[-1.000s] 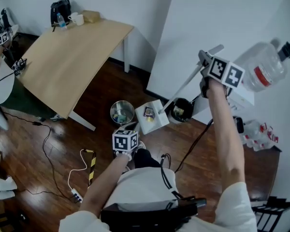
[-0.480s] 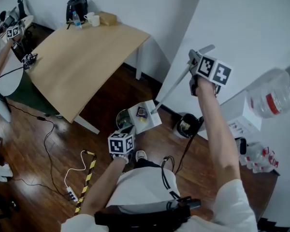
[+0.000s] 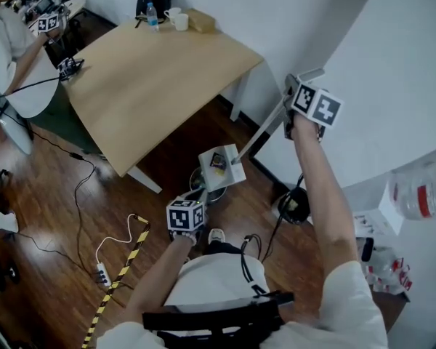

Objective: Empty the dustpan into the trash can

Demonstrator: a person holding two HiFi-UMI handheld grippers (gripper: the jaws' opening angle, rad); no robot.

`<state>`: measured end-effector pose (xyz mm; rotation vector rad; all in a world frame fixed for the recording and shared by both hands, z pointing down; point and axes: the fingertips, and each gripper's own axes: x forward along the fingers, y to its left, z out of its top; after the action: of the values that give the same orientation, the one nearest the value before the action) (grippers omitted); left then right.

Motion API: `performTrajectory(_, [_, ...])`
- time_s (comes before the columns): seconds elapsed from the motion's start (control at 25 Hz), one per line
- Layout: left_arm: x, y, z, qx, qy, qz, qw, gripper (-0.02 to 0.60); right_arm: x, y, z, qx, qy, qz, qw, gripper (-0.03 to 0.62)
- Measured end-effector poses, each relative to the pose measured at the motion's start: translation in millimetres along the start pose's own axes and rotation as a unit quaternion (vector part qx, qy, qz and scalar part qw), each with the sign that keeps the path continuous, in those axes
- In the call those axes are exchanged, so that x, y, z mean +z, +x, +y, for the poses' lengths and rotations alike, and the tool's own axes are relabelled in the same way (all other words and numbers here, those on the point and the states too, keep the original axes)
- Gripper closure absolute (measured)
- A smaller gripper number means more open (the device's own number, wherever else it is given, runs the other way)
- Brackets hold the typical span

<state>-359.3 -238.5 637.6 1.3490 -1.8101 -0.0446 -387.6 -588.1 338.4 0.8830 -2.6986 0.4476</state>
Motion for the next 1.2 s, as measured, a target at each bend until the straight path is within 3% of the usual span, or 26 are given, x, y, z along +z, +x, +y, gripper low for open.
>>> performTrajectory(0.2, [18, 4, 12, 0.011, -0.011, -0.007, 0.9998, 0.583, -9, 26, 12, 0.016, -0.01, -0.013, 1.0, 0.48])
performTrajectory(0.36, [19, 6, 20, 0.02, -0.022, -0.006, 0.9995, 0.583, -30, 21, 35, 0.062, -0.049, -0.044, 0.996, 0.484])
performTrajectory(0.68, [17, 8, 14, 0.001, -0.015, 0.006, 0.9999, 0.583, -77, -34, 64, 0.109, -0.157, -0.058, 0.98, 0.493])
performTrajectory(0.88, [45, 0, -17, -0.033, 0.012, -0.021, 0.9992, 0.583, -96, -61, 79, 0.106, -0.218, -0.048, 0.969, 0.493])
performTrajectory(1.0, [62, -11, -30, -0.045, 0.022, -0.042, 0.9978, 0.583, -105, -74, 94, 0.109, -0.266, -0.048, 0.957, 0.494])
performTrajectory(1.2, [64, -30, -38, -0.054, 0.029, -0.054, 0.9967, 0.583, -124, -101, 114, 0.123, -0.304, -0.058, 0.943, 0.494])
